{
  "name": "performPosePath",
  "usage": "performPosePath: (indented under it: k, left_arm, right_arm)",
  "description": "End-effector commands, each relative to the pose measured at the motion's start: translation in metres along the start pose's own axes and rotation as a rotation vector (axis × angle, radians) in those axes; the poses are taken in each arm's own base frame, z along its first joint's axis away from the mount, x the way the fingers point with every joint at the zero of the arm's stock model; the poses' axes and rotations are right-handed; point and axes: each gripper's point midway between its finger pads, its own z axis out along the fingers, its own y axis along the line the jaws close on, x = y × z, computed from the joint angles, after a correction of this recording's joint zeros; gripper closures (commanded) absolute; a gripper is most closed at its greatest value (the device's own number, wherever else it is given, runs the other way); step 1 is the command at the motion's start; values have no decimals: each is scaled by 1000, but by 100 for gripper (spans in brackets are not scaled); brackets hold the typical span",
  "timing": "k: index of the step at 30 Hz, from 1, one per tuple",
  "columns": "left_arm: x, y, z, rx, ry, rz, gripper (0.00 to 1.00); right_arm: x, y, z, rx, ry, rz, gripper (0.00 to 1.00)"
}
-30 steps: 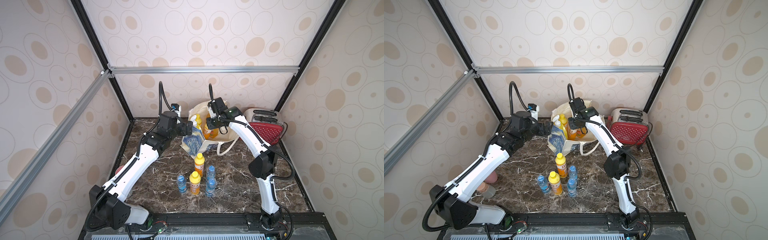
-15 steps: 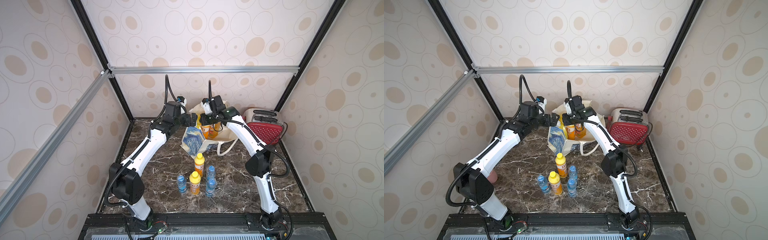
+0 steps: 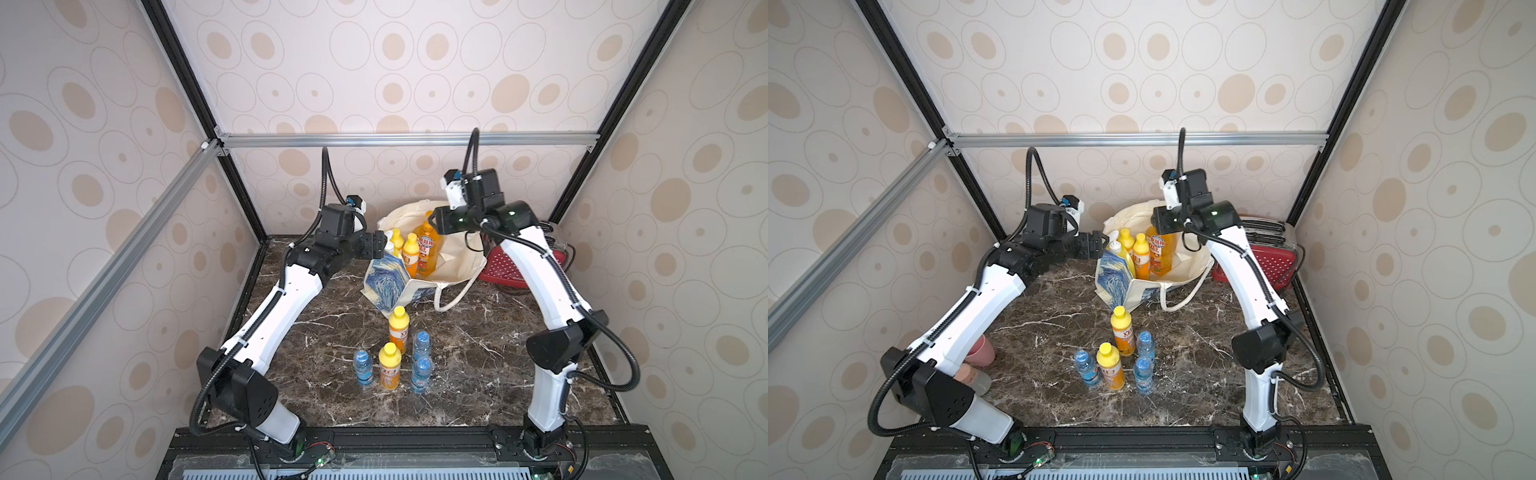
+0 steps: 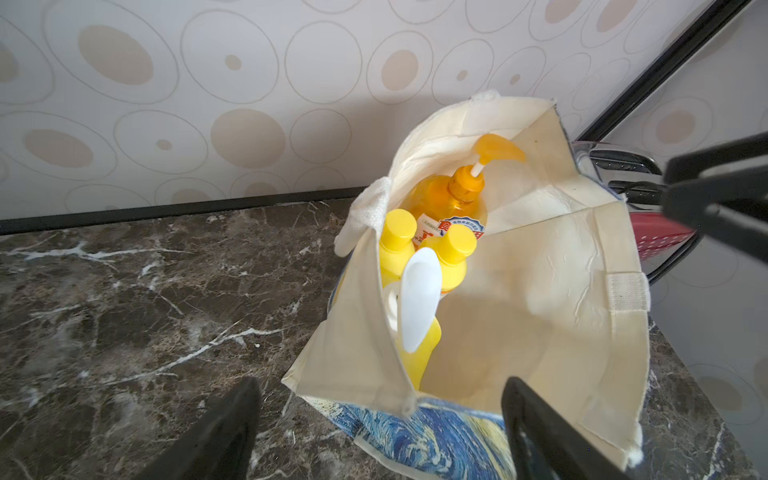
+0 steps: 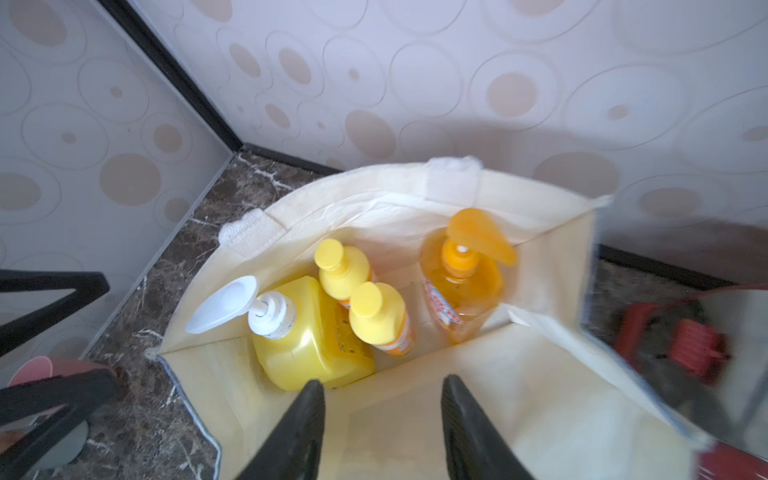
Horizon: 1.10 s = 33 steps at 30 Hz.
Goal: Pack dish soap into the shopping bag
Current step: Place the bottle of dish soap in the shopping bag, then adjust the shopping bag at the center of the board.
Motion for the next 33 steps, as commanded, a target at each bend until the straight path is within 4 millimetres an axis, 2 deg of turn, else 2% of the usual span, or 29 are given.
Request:
performPosePath:
  k: [1,3,4,5,6,10,14,18,21,24,27,29,33]
  left_arm:
    - [-2,-25,-26,33,4,-17,20]
    - [1,-42,-24,79,21,-52,21]
    - [5,-46,-21,87,36,-74,21]
    - [9,-46,-15,76,47,-95,22]
    - [18,-44,-11,45,81,-106,22]
    - [31,-47,2,-23,109,-117,17]
    - [36,-53,11,-37,111,-124,18]
    - [44,-49,24,-60,120,-134,21]
    - [53,-48,37,-69,149,-133,25]
    - [58,-47,47,-85,164,-121,34]
    - [63,-42,52,-109,174,-103,50]
    - [63,-39,52,-121,170,-91,66]
    - [64,-34,47,-145,173,-65,91]
  right_arm:
    - [25,-46,0,119,111,-38,42]
    - [33,-71,1,159,152,-32,36]
    - [37,-73,4,159,167,-38,35]
    - [39,-93,5,184,179,-19,33]
    - [41,-98,6,183,188,-19,32]
    - [46,-101,21,137,216,-71,27]
    - [49,-105,39,116,231,-102,26]
    - [57,-111,57,108,252,-103,27]
    - [61,-115,67,107,259,-100,39]
    - [62,-113,70,93,259,-86,59]
    - [60,-109,63,87,255,-72,79]
    - [59,-109,56,99,253,-58,89]
    - [57,-108,39,127,252,-21,100]
